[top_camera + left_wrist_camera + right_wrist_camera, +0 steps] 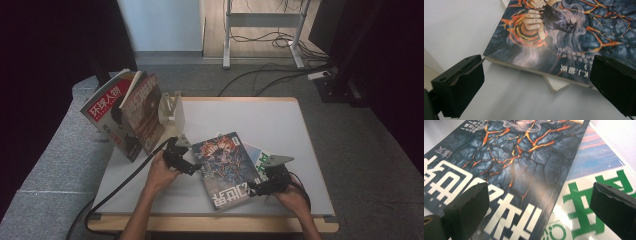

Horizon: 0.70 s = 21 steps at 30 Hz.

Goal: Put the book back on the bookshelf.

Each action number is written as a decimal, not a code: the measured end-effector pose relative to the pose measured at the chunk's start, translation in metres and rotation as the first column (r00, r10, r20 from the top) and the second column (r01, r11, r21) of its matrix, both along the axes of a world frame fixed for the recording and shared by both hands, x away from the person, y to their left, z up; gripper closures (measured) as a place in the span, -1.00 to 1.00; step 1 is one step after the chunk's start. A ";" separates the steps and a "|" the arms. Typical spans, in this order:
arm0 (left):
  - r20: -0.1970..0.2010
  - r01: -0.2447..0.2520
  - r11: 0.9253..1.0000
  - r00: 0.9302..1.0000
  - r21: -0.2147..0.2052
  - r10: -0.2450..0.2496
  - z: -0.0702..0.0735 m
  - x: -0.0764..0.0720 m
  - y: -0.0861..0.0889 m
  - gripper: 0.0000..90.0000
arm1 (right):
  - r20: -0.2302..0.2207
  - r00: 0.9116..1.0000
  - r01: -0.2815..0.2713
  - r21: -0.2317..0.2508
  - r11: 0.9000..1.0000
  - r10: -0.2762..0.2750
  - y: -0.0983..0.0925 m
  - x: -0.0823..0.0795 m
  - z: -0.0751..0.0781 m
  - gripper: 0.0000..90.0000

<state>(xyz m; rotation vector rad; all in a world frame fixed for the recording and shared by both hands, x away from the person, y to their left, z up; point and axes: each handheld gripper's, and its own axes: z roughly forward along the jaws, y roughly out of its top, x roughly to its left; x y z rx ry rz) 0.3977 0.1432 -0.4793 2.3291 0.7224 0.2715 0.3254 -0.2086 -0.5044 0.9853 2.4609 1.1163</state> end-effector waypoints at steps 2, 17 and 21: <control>0.002 0.005 1.000 1.000 0.011 -0.005 -0.001 0.003 -0.004 -1.00 | 0.003 1.000 0.005 0.002 1.000 -0.005 -0.002 -0.002 0.000 -0.95; -0.005 0.024 1.000 1.000 0.010 -0.024 -0.011 0.033 -0.027 -1.00 | 0.001 0.999 0.033 -0.017 0.999 -0.033 -0.022 -0.020 -0.006 -1.00; -0.003 0.017 1.000 1.000 -0.002 -0.017 -0.015 0.039 -0.025 -1.00 | -0.003 0.999 0.035 -0.020 0.999 -0.035 -0.024 -0.024 -0.008 -1.00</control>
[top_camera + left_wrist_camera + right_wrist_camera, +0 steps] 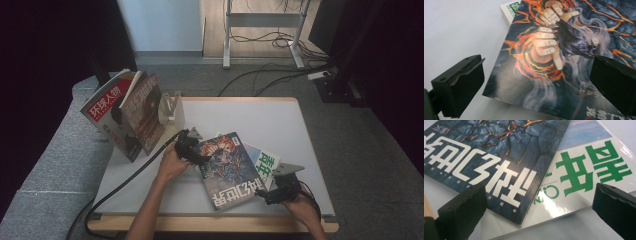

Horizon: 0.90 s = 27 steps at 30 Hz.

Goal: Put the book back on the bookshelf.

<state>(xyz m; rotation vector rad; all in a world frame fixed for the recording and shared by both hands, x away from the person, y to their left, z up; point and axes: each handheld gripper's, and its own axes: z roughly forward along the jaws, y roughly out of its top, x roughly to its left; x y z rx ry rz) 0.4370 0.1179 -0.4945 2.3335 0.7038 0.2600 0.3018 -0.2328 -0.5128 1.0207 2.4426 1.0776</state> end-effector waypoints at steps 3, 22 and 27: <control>0.001 0.005 1.000 1.000 0.005 -0.005 -0.004 0.002 -0.001 -1.00 | 0.003 1.000 -0.001 0.004 1.000 0.001 0.000 -0.002 -0.001 -1.00; -0.041 0.020 0.999 0.999 -0.038 -0.021 -0.013 0.007 -0.001 -0.99 | 0.001 1.000 -0.005 0.017 1.000 0.005 -0.003 -0.003 -0.006 -1.00; -0.045 0.011 1.000 0.999 -0.027 -0.012 -0.012 0.004 -0.001 -0.99 | 0.011 1.000 0.006 0.005 1.000 -0.006 -0.004 -0.001 -0.005 -1.00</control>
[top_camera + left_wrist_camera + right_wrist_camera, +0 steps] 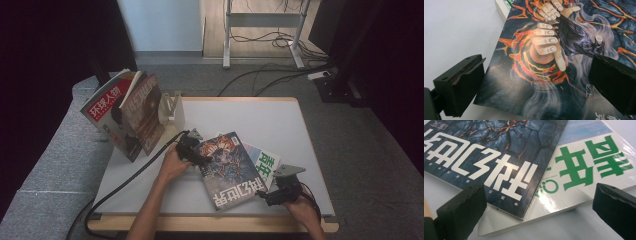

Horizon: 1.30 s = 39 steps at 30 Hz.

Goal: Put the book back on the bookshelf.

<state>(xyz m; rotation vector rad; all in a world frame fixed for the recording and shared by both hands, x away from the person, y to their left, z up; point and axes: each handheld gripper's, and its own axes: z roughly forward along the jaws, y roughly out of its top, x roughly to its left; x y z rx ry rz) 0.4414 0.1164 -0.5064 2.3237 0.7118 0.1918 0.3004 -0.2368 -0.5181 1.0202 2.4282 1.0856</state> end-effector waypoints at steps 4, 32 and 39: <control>0.004 -0.008 1.000 1.000 0.013 0.008 0.001 -0.004 0.000 -0.99 | 0.001 1.000 0.011 -0.002 1.000 -0.011 -0.002 0.001 0.000 -1.00; -0.013 -0.009 1.000 1.000 0.027 0.009 0.003 -0.028 0.013 -0.99 | 0.008 0.990 0.141 0.005 0.990 -0.141 -0.027 0.031 -0.001 -1.00; -0.033 -0.022 1.000 0.999 0.012 0.023 0.001 -0.027 0.013 -0.99 | 0.009 0.987 0.163 0.000 0.987 -0.163 -0.028 0.043 0.000 -1.00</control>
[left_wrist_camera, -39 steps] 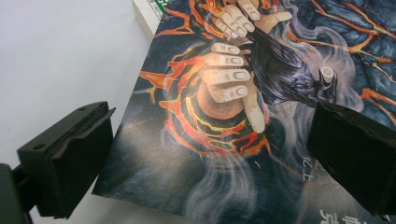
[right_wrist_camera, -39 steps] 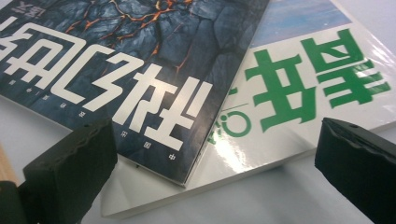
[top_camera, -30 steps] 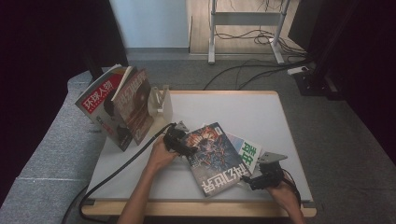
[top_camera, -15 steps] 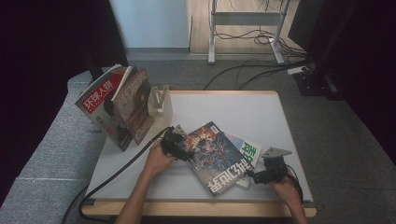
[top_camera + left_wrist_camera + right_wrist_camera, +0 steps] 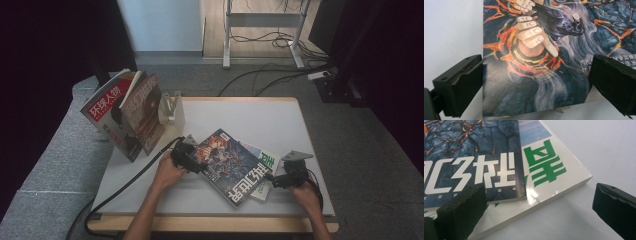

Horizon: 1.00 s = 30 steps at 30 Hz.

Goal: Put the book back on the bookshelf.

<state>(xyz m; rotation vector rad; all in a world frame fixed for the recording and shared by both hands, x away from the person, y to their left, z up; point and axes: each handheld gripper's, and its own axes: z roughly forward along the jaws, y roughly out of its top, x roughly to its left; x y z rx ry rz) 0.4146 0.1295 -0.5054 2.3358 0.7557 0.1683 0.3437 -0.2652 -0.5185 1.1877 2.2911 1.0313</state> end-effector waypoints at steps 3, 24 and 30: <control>0.004 0.000 1.000 1.000 0.017 0.000 0.001 -0.003 0.000 -1.00 | -0.001 1.000 0.008 -0.002 1.000 -0.008 -0.001 0.005 0.000 -1.00; -0.011 0.002 1.000 1.000 0.025 -0.002 -0.001 -0.031 0.004 -1.00 | 0.008 0.997 0.079 -0.014 0.997 -0.079 -0.007 0.031 0.001 -1.00; 0.009 0.015 0.998 1.000 0.058 -0.015 -0.001 -0.043 0.002 -1.00 | 0.009 0.995 0.103 -0.015 0.995 -0.103 -0.008 0.039 0.001 -1.00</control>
